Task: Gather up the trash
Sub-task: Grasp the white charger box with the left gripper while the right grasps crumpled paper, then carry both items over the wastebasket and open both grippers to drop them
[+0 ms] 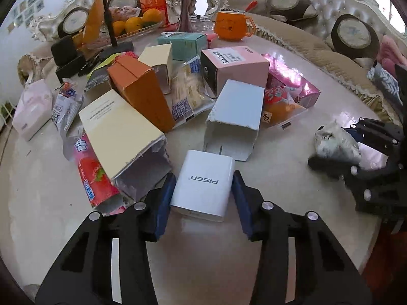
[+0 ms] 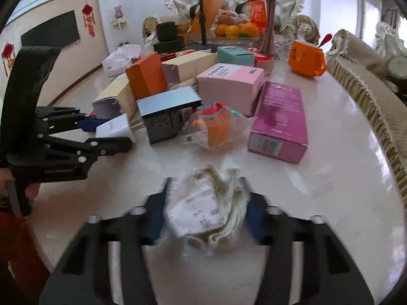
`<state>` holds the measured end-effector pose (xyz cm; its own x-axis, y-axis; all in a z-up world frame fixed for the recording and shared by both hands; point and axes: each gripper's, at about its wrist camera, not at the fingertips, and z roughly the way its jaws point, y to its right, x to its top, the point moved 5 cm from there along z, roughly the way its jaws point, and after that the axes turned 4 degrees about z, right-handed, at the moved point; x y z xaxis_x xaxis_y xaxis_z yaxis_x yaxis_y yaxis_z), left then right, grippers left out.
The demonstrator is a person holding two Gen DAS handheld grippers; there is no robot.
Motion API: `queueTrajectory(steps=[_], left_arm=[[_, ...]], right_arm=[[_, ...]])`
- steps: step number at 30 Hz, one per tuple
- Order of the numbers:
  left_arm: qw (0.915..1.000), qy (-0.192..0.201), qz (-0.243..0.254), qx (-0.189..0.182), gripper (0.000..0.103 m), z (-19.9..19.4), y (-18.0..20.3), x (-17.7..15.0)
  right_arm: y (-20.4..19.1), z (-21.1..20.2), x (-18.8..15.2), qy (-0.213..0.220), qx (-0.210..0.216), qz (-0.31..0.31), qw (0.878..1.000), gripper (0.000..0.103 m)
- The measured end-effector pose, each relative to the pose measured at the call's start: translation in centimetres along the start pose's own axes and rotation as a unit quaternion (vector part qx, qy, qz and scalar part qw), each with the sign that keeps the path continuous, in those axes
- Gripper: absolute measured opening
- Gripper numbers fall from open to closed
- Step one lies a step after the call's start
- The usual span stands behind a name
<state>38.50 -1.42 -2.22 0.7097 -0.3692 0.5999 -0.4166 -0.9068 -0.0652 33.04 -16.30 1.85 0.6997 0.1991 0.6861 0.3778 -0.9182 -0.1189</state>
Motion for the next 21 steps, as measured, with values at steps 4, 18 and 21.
queueTrajectory(steps=[4,18,21], left_arm=[[0.9999,0.003,-0.014,0.009,0.043,-0.5,0.6,-0.5],[0.9966,0.048,-0.065,-0.020,0.040,-5.9,2.1,-2.6],[0.9956,0.066,-0.063,-0.021,0.040,-8.4,2.7,-2.6]], right_arm=[[0.6,-1.1,-0.2,0.012,0.036,0.032,0.999,0.038],[-0.1,-5.3,-0.8,0.041,0.061,0.059,0.996,0.037],[-0.5,-6.9,-1.3,0.051,0.060,0.058,0.995,0.037]])
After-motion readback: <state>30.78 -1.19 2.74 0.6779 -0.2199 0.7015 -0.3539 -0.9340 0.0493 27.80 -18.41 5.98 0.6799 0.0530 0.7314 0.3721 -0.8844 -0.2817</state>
